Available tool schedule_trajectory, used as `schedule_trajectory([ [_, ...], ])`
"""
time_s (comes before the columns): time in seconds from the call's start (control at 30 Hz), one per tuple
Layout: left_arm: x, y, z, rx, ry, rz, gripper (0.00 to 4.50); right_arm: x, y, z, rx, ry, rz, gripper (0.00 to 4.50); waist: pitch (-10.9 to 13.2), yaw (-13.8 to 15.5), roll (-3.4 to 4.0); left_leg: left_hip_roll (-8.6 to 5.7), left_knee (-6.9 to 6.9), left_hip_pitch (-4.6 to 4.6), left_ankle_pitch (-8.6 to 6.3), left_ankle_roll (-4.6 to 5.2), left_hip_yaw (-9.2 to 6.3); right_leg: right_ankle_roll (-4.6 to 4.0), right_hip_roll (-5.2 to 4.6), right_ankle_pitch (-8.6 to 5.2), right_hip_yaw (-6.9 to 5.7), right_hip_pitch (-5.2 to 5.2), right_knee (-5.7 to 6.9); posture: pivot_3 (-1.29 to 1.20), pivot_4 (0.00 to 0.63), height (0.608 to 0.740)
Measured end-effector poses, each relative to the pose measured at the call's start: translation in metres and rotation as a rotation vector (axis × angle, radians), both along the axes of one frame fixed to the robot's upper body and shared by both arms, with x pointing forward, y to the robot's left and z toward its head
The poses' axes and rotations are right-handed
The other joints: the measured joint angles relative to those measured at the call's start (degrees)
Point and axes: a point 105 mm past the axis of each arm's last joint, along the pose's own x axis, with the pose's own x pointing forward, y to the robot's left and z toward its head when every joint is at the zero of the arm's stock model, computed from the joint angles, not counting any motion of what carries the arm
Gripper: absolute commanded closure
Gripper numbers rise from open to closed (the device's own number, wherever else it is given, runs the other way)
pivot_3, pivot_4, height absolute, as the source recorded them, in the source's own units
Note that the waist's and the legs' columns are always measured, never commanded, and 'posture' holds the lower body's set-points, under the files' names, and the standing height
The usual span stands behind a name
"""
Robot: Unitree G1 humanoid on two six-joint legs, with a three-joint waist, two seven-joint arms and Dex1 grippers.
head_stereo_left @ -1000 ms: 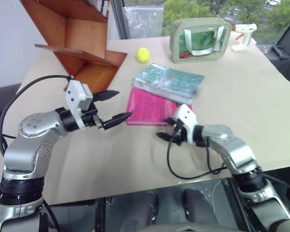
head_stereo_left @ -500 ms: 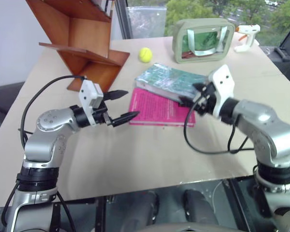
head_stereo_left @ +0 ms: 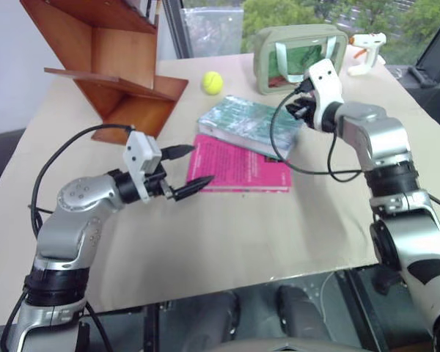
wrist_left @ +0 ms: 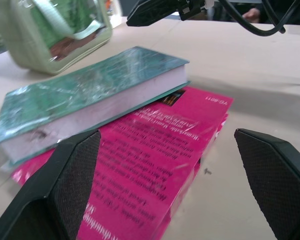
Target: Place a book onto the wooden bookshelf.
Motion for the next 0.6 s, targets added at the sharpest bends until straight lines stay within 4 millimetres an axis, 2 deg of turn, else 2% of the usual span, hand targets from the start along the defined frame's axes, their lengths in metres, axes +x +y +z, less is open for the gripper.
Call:
schedule_trajectory([
  [0.07, -0.003, -0.002, 0.0, -0.003, 0.001, -0.007, 0.0, 0.003, 0.004, -0.014, -0.016, 0.037, 0.007, 4.41, 0.0, 0.04, 0.01, -0.01, 0.0, 0.0, 0.0, 0.0, 0.0, 0.0, -0.01, 0.0, 0.0, 0.01, 0.0, 0.0, 0.15, 0.74],
  [0.13, -0.006, -0.003, -0.002, -0.006, 0.011, -0.013, 0.0, 0.003, 0.011, -0.037, -0.058, 0.094, 0.037, 4.41, 0.0, -0.03, 0.01, -0.01, 0.0, 0.0, 0.0, 0.0, 0.0, 0.0, 0.0, 0.0, 0.0, 0.0, 0.02, 0.0, 0.15, 0.74],
  [0.2, -0.006, -0.002, -0.004, -0.006, 0.02, -0.01, 0.0, 0.0, 0.019, -0.039, -0.071, 0.08, 0.09, 4.41, 0.0, -0.06, 0.02, -0.01, 0.0, 0.01, 0.0, 0.0, -0.01, 0.0, 0.01, 0.0, 0.0, 0.0, 0.04, 0.0, 0.15, 0.74],
  [0.27, -0.006, -0.001, -0.004, -0.008, 0.019, -0.01, 0.0, -0.01, 0.028, -0.044, -0.088, 0.076, 0.17, 4.41, -0.05, -0.06, 0.01, 0.01, 0.01, 0.06, 0.0, 0.0, -0.04, 0.0, 0.02, 0.0, -0.05, 0.0, 0.03, 0.0, 0.15, 0.74],
  [0.33, -0.006, 0.0, -0.003, -0.01, 0.016, -0.009, 0.0, -0.029, 0.042, -0.05, -0.096, 0.059, 0.279, 4.41, -0.07, -0.16, 0.03, 0.01, 0.02, 0.09, 0.0, 0.0, -0.04, 0.0, 0.02, 0.0, -0.04, 0.01, 0.06, 0.0, 0.15, 0.74],
  [0.47, -0.005, 0.001, -0.002, -0.006, 0.017, -0.014, 0.0, -0.062, 0.06, -0.061, -0.075, 0.075, 0.385, 4.41, -0.11, -0.14, 0.02, 0.02, 0.04, 0.14, 0.0, -0.01, -0.03, 0.0, 0.03, 0.0, -0.03, 0.02, 0.13, 0.0, 0.15, 0.74],
  [0.6, -0.002, 0.0, 0.001, -0.008, 0.017, -0.025, 0.0, -0.078, 0.064, -0.065, -0.072, 0.082, 0.412, 4.41, -0.17, 0.11, 0.0, 0.02, 0.07, 0.19, 0.0, -0.02, -0.05, 0.0, 0.03, 0.01, -0.07, 0.04, 0.2, 0.0, 0.15, 0.74],
])
